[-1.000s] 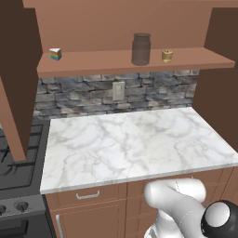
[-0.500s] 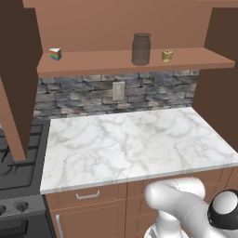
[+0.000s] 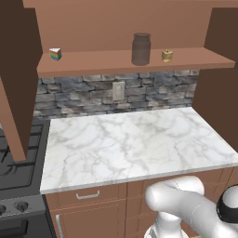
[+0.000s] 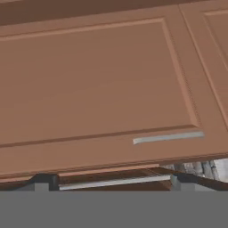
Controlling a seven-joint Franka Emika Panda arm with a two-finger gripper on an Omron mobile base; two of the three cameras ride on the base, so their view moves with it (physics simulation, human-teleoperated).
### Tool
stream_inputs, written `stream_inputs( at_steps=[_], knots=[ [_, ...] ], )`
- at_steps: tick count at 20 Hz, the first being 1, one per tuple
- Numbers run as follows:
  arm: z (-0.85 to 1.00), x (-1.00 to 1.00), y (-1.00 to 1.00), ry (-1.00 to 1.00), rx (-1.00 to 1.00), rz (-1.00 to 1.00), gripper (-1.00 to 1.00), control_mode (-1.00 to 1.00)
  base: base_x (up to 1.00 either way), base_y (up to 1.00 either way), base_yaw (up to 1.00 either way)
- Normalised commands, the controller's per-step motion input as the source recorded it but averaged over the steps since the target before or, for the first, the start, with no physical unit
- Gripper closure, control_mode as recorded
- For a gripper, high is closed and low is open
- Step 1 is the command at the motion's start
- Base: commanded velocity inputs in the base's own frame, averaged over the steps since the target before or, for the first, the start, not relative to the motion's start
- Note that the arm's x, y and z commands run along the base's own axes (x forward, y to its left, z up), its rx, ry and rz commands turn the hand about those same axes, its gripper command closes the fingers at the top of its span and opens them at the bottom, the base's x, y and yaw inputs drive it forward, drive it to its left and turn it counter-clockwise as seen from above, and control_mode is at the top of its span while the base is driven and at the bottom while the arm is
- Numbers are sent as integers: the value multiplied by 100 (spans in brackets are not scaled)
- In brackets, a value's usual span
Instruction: Pick the candle and jar from the dining table and place them in the open cabinet. Close the cabinet after placing the objects.
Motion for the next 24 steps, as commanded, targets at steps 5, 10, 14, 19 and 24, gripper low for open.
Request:
stream_inputs(
  at_steps=[5, 10, 14, 19, 24],
  knots=[
    [-1, 2, -7, 0, 4, 13, -100, -100, 0, 0, 0],
    [0, 8, -6, 1, 1, 14, -100, -100, 0, 0, 0],
    [-1, 15, 0, 2, 0, 14, -100, -100, 0, 0, 0],
    [-9, 25, 0, 2, 0, 11, -100, -100, 0, 0, 0],
    [-14, 17, 8, 0, 0, 12, -100, -100, 0, 0, 0]
  ],
)
